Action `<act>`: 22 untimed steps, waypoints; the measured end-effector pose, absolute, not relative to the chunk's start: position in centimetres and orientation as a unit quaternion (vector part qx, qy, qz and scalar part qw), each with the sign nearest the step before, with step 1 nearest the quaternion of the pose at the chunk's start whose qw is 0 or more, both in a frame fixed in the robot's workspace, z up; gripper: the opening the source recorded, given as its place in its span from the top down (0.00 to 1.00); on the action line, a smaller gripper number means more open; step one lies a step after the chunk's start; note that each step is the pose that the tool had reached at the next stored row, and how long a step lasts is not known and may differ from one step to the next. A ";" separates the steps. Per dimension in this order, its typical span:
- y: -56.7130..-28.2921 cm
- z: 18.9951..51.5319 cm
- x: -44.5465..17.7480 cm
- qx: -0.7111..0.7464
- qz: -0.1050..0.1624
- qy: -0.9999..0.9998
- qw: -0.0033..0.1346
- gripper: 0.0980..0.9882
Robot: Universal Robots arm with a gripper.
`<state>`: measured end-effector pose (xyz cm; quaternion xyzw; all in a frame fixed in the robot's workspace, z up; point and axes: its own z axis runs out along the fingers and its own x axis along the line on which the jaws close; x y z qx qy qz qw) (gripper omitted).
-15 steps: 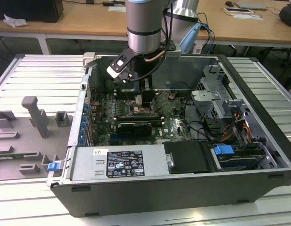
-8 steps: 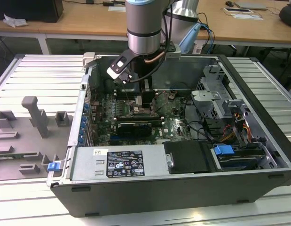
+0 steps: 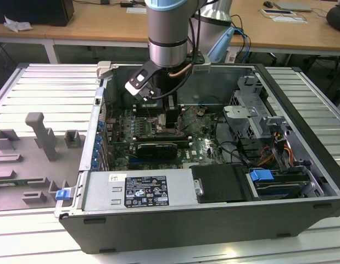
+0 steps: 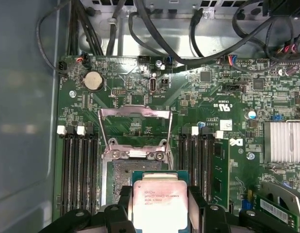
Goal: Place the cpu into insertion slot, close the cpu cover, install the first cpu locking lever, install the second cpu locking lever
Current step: 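Place the cpu into insertion slot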
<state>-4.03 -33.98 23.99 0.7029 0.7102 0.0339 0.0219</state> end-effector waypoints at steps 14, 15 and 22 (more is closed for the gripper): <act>-32.8 22.0 -4.2 0.703 0.034 0.710 0.022 0.50; -32.8 21.9 -4.2 0.703 0.034 0.710 0.022 0.50; -32.1 20.9 -4.3 0.704 0.033 0.709 0.022 0.50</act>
